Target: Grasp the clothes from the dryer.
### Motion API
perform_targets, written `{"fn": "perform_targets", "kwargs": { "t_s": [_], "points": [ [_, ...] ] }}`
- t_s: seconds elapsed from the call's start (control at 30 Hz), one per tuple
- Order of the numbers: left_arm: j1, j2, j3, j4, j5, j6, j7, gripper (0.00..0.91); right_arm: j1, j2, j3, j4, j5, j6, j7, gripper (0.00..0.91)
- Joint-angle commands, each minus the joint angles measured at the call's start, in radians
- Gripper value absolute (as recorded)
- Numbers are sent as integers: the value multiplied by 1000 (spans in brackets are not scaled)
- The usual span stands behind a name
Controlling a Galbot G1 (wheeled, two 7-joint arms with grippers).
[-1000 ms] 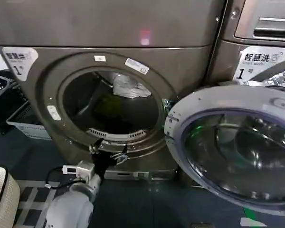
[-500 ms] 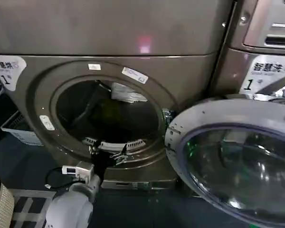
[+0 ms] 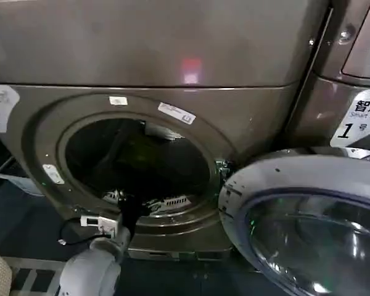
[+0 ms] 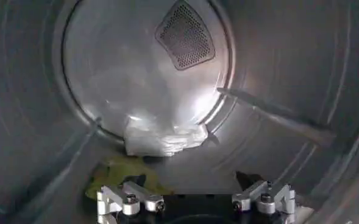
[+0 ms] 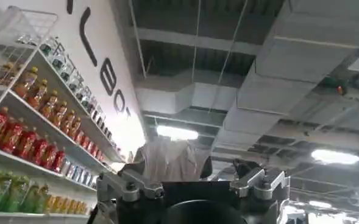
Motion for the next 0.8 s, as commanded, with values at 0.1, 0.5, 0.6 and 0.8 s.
{"fn": "perform_targets", "kwargs": {
  "t_s": [0.1, 0.5, 0.6, 0.8],
  "points": [
    [-179, -7, -8, 229, 5, 2, -4, 907, 3, 4, -13, 11, 0, -3, -1, 907],
    [-228, 57, -56, 310, 696, -282, 914, 907, -5, 2, -21, 21, 2, -2, -5, 907],
    [-228, 47, -74, 289, 869, -410, 1075, 907, -6, 1, -22, 21, 1, -2, -5, 907],
    [-287, 48, -157, 320, 1001, -832, 1318, 907, -12, -3, -17, 12, 1, 3, -8, 907]
  ]
}}
